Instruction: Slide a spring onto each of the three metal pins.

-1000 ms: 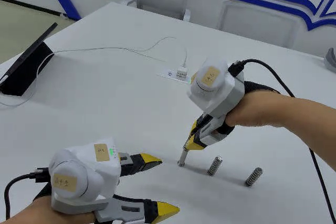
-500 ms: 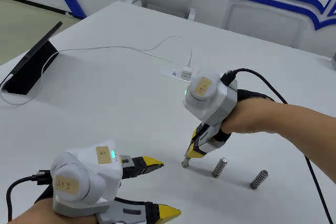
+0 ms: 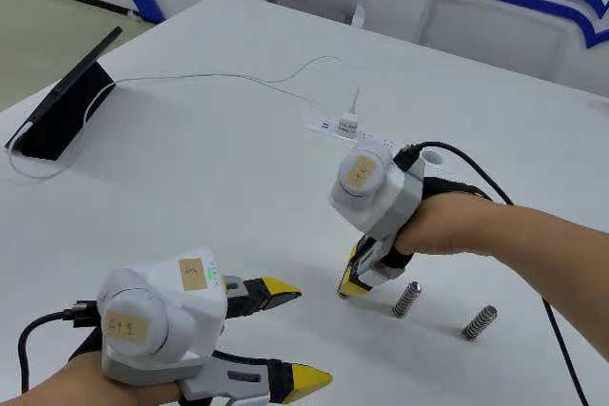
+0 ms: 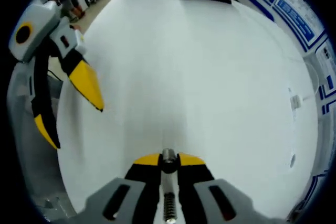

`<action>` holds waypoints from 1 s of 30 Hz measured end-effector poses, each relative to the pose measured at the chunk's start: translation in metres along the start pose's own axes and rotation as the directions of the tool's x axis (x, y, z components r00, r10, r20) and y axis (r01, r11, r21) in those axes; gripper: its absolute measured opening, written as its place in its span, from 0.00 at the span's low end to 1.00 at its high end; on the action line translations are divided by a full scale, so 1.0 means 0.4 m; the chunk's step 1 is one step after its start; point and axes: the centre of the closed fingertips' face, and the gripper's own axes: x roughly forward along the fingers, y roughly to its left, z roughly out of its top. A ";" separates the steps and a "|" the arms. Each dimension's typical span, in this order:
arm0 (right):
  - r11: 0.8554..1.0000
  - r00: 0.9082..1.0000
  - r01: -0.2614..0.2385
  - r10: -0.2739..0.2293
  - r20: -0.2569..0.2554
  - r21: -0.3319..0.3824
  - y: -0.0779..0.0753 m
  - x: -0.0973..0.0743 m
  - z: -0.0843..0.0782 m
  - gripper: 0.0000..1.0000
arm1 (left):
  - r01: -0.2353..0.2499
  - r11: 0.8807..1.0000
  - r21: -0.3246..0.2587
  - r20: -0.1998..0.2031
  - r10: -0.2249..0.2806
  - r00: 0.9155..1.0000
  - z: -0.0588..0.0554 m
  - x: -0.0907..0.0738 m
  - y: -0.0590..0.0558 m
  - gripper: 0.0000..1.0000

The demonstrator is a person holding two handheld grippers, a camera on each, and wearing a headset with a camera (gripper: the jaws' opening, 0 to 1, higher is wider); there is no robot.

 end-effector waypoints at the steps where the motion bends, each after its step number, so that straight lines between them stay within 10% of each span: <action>1: 1.000 1.000 0.000 0.000 -0.001 -0.001 0.001 0.002 -0.001 0.13 | 0.000 1.000 0.002 -0.001 0.000 1.000 0.000 0.000 0.000 0.54; 15: 0.998 0.996 0.053 -0.054 0.075 0.013 0.011 -0.075 -0.016 0.23 | 0.006 1.000 0.009 -0.004 -0.006 1.000 0.007 0.007 0.001 0.54; 30: 0.985 0.954 0.128 -0.154 0.259 0.112 0.088 -0.221 -0.052 0.25 | 0.002 1.000 0.027 -0.003 -0.002 1.000 0.030 0.008 0.006 0.55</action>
